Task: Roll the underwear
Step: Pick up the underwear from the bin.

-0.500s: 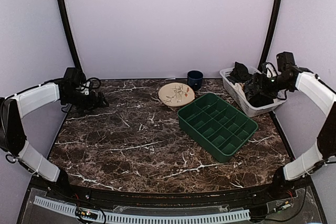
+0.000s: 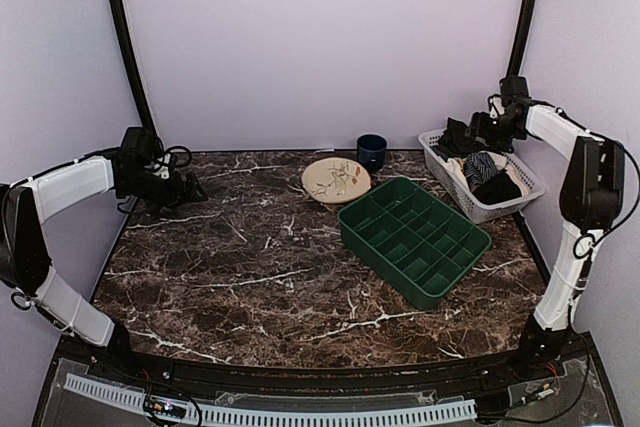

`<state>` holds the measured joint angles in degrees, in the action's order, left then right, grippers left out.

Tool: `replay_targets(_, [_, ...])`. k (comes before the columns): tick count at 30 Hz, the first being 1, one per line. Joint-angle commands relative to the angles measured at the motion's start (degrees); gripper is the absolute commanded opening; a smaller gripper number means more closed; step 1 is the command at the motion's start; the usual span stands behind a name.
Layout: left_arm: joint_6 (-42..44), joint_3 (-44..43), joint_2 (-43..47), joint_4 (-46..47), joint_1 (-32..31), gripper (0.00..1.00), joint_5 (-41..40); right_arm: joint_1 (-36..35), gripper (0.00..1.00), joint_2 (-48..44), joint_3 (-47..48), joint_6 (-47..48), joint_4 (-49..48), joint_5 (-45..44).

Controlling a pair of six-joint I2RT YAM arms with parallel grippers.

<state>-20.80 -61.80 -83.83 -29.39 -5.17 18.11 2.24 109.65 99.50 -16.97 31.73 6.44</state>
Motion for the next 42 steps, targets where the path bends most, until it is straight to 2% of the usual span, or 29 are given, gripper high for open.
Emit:
replay_targets(1, [0.0, -2.1, -0.9, -0.8, -0.3, 0.99, -1.6, -0.2, 0.73, 3.0, 4.9, 0.4, 4.1, -6.2])
replay_targets(7, [-0.4, -3.4, -3.4, 0.4, -0.3, 0.99, -1.4, -0.1, 0.70, 3.2, 1.5, 0.8, 3.7, -7.1])
replay_targets(15, [0.5, -7.3, -7.5, -1.1, -0.3, 0.99, -1.8, -0.2, 0.56, 7.6, 1.6, 1.2, 4.5, -7.5])
replay_targets(21, [1.4, -8.1, -7.6, -1.0, -0.3, 0.99, -2.6, -0.2, 0.54, 8.9, 2.2, 2.1, 5.5, -8.3])
replay_targets(24, [1.6, -8.4, -7.6, -1.2, -0.4, 0.99, -2.6, -0.2, 0.36, 9.9, 3.2, 2.7, 6.7, -9.2])
replay_targets(26, [1.7, -8.5, -7.4, -1.2, -0.3, 0.99, -2.3, -0.2, 0.15, 9.7, 4.0, 3.0, 7.8, -10.1])
replay_targets(28, [1.9, -8.4, -6.8, -1.2, -0.4, 0.99, -2.1, -0.2, 0.00, 8.2, 5.8, 3.2, 9.1, -10.5])
replay_targets(32, [2.3, -7.8, -5.4, -1.1, -0.3, 0.99, -1.9, -0.3, 0.00, 3.0, 8.9, 3.3, 9.7, -8.0])
replay_targets(42, [2.7, -4.8, -1.5, -0.9, -0.3, 0.99, -1.4, -3.3, 0.00, -11.2, 9.3, 2.2, 3.7, 10.9])
